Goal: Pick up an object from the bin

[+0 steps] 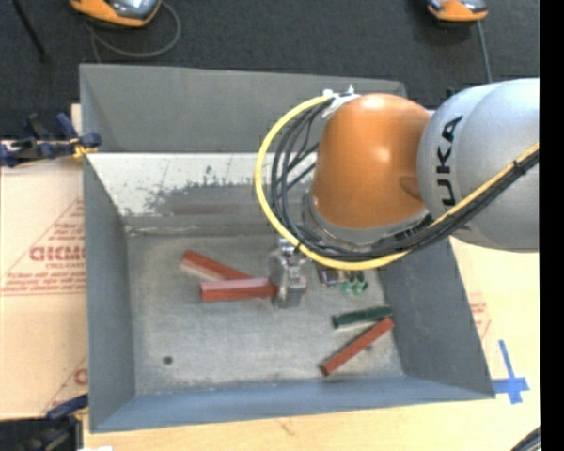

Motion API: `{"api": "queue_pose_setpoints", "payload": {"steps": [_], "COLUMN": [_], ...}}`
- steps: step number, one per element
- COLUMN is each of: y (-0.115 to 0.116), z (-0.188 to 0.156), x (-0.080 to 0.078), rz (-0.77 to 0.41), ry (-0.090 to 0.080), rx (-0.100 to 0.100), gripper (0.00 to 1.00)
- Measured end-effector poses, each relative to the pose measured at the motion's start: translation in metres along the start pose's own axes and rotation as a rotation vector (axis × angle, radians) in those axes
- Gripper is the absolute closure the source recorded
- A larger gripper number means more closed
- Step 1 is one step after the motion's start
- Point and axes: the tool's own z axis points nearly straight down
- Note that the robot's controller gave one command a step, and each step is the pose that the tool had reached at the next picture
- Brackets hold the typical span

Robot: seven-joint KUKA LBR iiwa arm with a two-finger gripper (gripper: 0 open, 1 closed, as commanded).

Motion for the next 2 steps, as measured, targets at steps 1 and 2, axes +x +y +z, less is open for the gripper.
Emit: {"api": "queue_pose_setpoints", "payload": {"steps": [1,2], "y": [-0.002,0.003], "z": [0.060,-0.017], "x": [-0.069,-0.067], "rz": [-0.224,-0.228], "ry": [0.009,-0.001], "rx": [-0.001,0.000], "gripper": [1.00,1.00]}}
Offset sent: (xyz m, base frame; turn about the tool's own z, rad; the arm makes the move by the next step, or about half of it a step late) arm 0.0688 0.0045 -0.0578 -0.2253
